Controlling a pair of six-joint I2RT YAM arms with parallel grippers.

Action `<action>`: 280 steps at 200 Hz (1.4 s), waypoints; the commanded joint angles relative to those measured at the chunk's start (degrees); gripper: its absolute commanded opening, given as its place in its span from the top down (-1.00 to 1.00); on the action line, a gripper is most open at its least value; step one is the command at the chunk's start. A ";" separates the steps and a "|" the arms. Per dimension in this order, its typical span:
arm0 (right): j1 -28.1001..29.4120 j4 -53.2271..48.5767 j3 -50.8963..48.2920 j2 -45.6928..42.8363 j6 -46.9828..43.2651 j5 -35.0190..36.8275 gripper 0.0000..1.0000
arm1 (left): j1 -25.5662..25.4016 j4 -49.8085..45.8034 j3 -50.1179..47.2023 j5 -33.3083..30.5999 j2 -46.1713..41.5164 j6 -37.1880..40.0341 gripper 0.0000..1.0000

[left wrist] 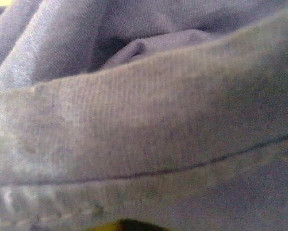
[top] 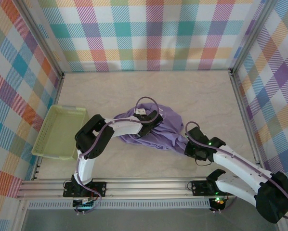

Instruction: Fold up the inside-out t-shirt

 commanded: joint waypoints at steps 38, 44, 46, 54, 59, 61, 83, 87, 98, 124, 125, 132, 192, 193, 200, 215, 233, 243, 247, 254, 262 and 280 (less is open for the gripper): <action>-0.35 11.19 6.60 9.06 -8.72 -9.74 0.47 | -0.15 -2.41 -1.53 2.83 -0.65 1.92 0.47; -0.36 11.94 7.02 10.76 -9.12 -10.19 0.48 | -0.11 -2.51 -1.58 2.81 -0.62 1.97 0.47; -0.35 12.22 7.16 11.31 -9.23 -10.32 0.49 | -0.14 -2.48 -1.52 2.81 -0.60 1.98 0.47; -0.35 13.34 7.57 13.18 -9.68 -11.10 0.50 | -0.16 -2.58 -1.53 2.75 -0.69 1.95 0.47; -0.35 13.90 7.82 14.14 -9.85 -11.38 0.51 | -0.11 -2.63 -1.55 2.69 -0.72 1.95 0.47; -0.31 14.17 7.82 14.59 -9.83 -11.41 0.51 | -0.11 -2.62 -1.56 2.69 -0.69 2.01 0.47; -0.30 14.63 8.49 18.20 -10.04 -9.80 0.53 | -0.19 -2.70 -1.57 2.68 -0.68 2.19 0.47; -0.34 14.64 8.51 18.73 -10.08 -9.13 0.54 | -0.17 -2.69 -1.69 2.55 -0.72 2.19 0.47; -0.33 14.33 8.50 20.03 -10.26 -7.54 0.54 | -0.15 -2.61 -1.65 2.55 -0.76 2.19 0.47; -0.35 13.80 8.42 21.97 -10.61 -6.26 0.53 | -0.14 -2.54 -1.84 2.47 -0.70 2.19 0.47; -0.35 13.81 8.37 21.99 -10.61 -6.29 0.53 | -0.13 -2.54 -1.77 2.47 -0.69 2.20 0.47; -0.35 14.06 8.10 22.09 -10.69 -6.90 0.52 | -0.15 -2.54 -1.80 2.42 -0.68 2.19 0.47; 0.04 14.41 5.76 22.37 -9.26 -9.97 0.30 | -0.15 -2.56 -1.56 2.48 -0.24 1.99 0.47; 0.06 14.37 5.68 22.45 -9.24 -10.03 0.30 | -0.13 -2.54 -1.54 2.47 -0.28 1.97 0.47; 0.30 14.26 5.51 22.67 -9.06 -10.31 0.29 | -0.15 -2.60 -1.60 2.44 -0.28 1.95 0.47; 0.88 13.58 5.16 22.95 -8.52 -10.54 0.28 | -0.12 -2.62 -1.59 2.33 -0.15 1.83 0.47; 2.00 12.36 4.86 22.31 -7.77 -9.57 0.30 | -0.12 -2.88 -1.49 2.23 0.03 1.76 0.47; 2.90 11.57 4.79 21.63 -7.48 -8.77 0.30 | -0.19 -2.96 -1.45 2.11 0.09 1.62 0.47; 3.19 11.18 4.82 21.30 -7.33 -8.43 0.30 | -0.14 -2.97 -1.42 2.11 0.19 1.59 0.47; 3.88 10.69 4.81 20.86 -7.06 -7.81 0.30 | -0.18 -3.06 -1.34 2.11 0.24 1.59 0.47; 4.52 10.31 4.73 20.48 -6.71 -7.29 0.30 | -0.12 -3.15 -1.19 2.19 0.39 1.52 0.47; 5.20 10.30 4.32 20.56 -6.32 -6.03 0.30 | -0.12 -3.11 -1.08 2.39 0.59 1.38 0.47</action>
